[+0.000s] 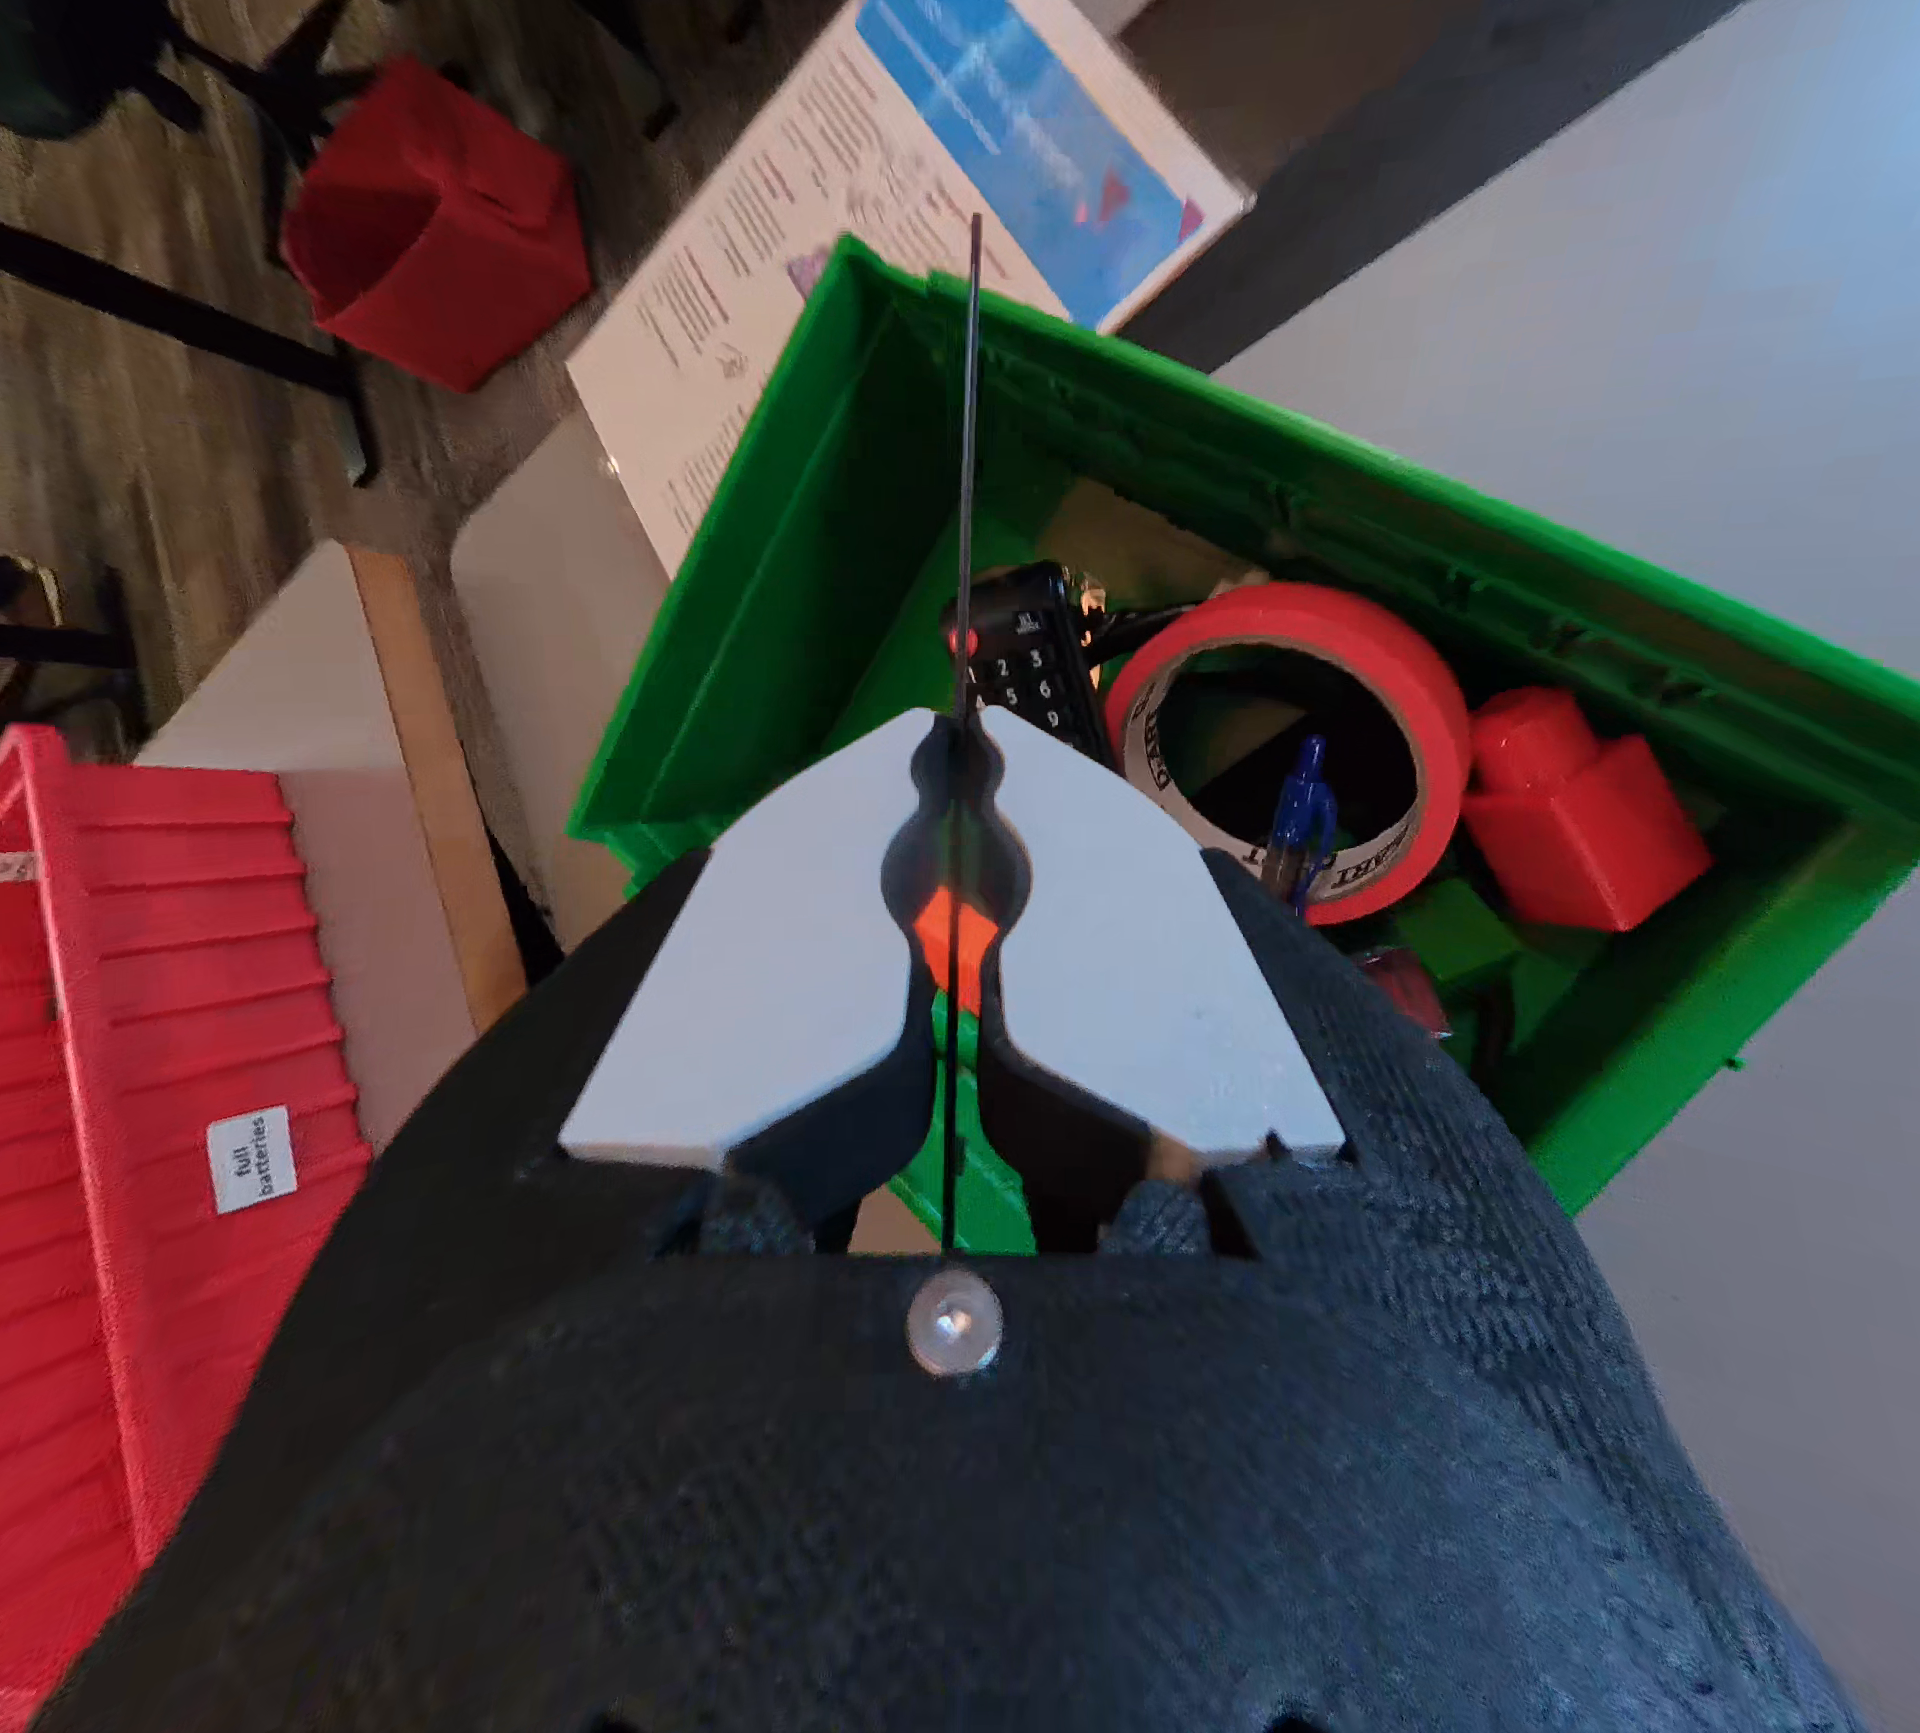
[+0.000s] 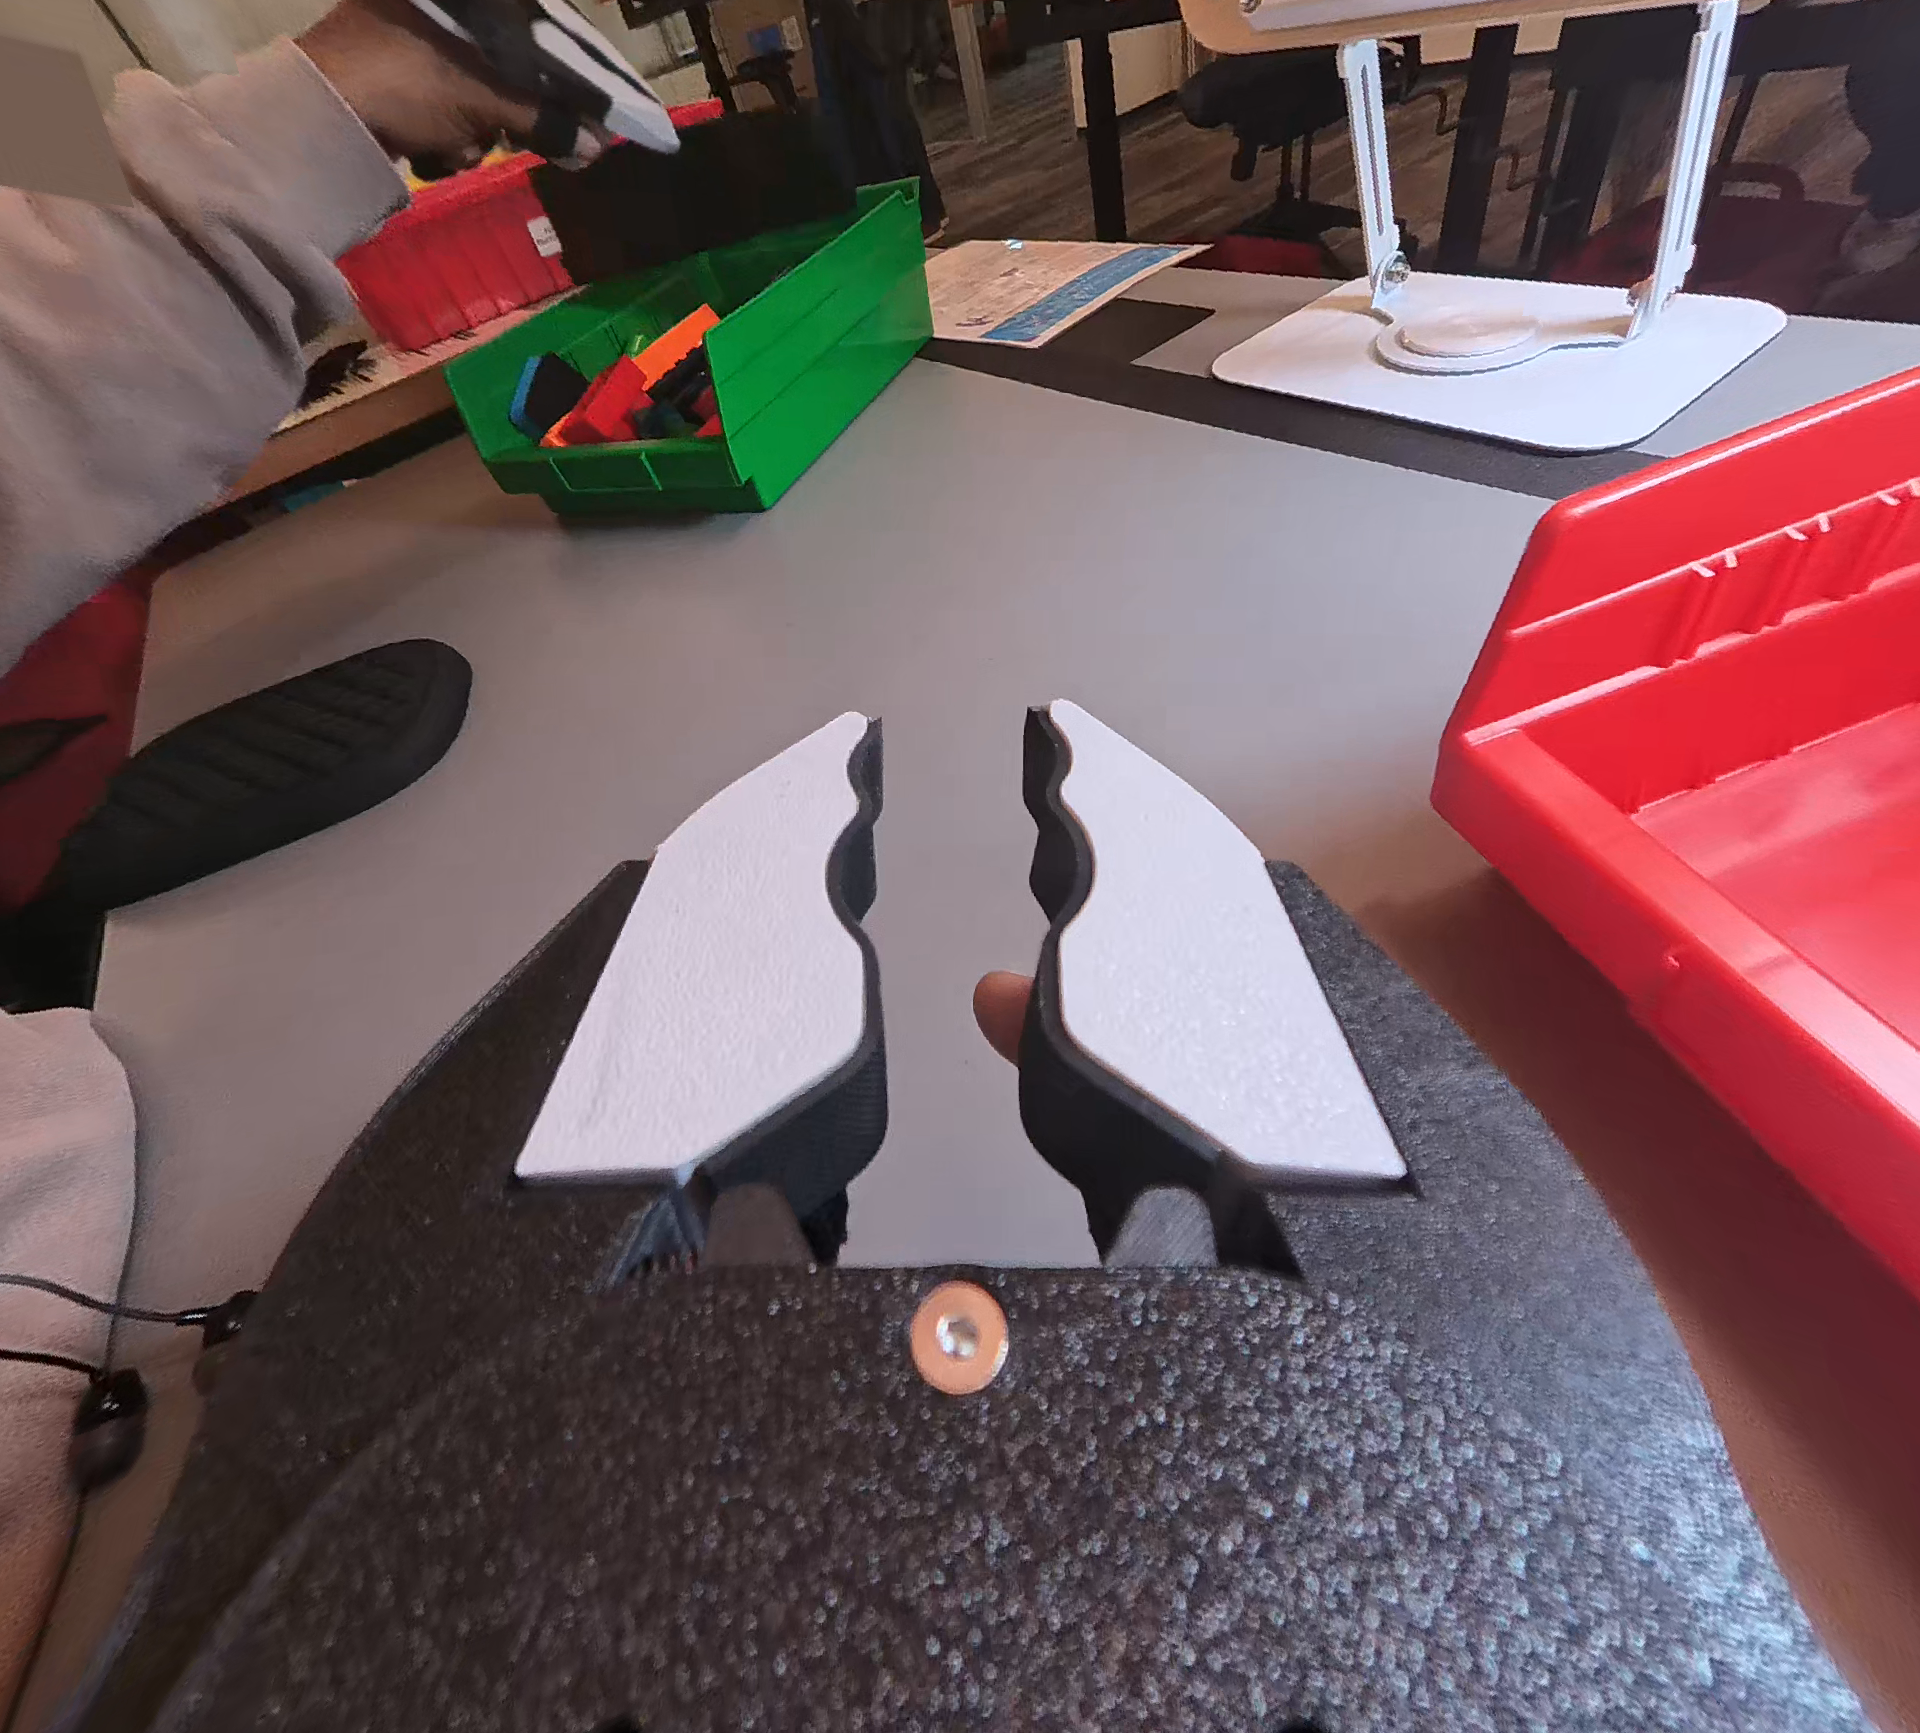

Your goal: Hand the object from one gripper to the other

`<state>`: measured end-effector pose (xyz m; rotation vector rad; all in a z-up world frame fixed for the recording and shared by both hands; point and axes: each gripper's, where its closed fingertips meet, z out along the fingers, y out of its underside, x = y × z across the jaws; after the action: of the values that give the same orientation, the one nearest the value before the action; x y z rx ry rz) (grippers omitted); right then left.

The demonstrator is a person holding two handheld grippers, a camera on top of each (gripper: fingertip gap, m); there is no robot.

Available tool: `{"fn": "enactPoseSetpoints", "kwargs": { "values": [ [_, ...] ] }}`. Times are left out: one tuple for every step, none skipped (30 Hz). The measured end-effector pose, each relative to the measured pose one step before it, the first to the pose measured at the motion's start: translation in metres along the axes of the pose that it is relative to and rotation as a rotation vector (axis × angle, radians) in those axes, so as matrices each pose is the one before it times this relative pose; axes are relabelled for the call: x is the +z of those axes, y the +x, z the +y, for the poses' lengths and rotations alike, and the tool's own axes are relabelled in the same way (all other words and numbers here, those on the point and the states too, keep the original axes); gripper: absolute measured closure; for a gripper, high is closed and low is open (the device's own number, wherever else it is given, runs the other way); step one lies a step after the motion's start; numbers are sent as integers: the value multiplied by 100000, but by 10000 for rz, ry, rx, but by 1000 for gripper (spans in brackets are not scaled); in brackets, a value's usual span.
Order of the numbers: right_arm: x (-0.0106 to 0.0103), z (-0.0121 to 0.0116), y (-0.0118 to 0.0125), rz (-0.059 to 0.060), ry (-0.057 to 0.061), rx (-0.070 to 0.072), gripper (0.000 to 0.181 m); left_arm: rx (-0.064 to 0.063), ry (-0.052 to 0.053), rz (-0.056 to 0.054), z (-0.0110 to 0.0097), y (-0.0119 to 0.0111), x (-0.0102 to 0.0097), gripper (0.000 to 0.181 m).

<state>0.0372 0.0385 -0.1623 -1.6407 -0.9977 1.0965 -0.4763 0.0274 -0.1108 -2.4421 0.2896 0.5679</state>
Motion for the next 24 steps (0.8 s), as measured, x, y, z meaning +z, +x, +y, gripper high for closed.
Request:
{"fn": "enactPoseSetpoints", "kwargs": {
  "values": [
    [63,38,-50,-6,11,-14,155,15,458,-66,-626,-252,-872,179],
    [103,74,-94,-30,-9,3,155,-14,633,166,-950,218,-1018,180],
    [136,24,-215,-98,35,7,155,-266,874,544,-1387,923,-1183,180],
    [198,-85,-357,-153,96,12,155,-358,1077,845,-1804,1611,-1277,180],
    [288,-194,-528,-210,121,-22,155,-251,1148,977,-1984,2188,-1160,179],
    [396,-347,-665,-257,164,-77,155,-244,1104,1030,-1941,2589,-826,180],
    [530,-553,-790,-288,205,-104,153,-320,1157,1231,-1924,3082,-478,179],
    [664,-789,-881,-297,258,-126,151,-342,1299,1528,-1882,3657,-80,180],
    [782,-979,-894,-278,296,-134,147,-569,1300,1597,-1505,3725,481,180],
    [905,-1102,-972,-287,326,-104,140,-819,1238,1472,-944,3334,969,179],
    [1027,-1189,-945,-244,374,-40,130,-708,1315,1392,-485,2942,1194,180],
    [1133,-1105,-1074,-315,360,-12,120,-578,1224,1086,126,2237,1247,179],
    [1219,-876,-1236,-434,297,64,113,-607,863,479,896,1039,1181,179],
    [1236,-473,-1081,-394,161,192,111,-534,590,142,1320,308,934,179],
    [1169,33,-724,-272,-11,279,111,-339,442,201,1373,177,623,179],
    [845,359,-421,-208,-79,249,124,-230,175,178,1498,24,365,180],
    [327,376,-50,-61,39,65,157,-120,-244,-4,1679,-287,191,180],
    [-134,553,417,198,-55,-277,179,21,-397,-208,1384,-577,-57,179],
    [-312,797,778,376,-391,-490,180,157,-299,-403,781,-861,-322,178],
    [-522,596,1044,578,-386,-834,179,162,-567,-547,886,-1152,-368,178],
    [-656,322,1374,887,-213,-1325,180,-21,-547,-581,799,-1284,-357,177],
    [-679,223,1549,1084,-153,-1774,180,-334,-193,-262,307,-920,-369,176],
    [-538,453,1278,899,-288,-1943,180,-592,240,169,-285,-349,-403,167],
    [-475,386,841,618,-241,-1695,179,-813,348,365,-493,-101,-346,158]
  ]
}}
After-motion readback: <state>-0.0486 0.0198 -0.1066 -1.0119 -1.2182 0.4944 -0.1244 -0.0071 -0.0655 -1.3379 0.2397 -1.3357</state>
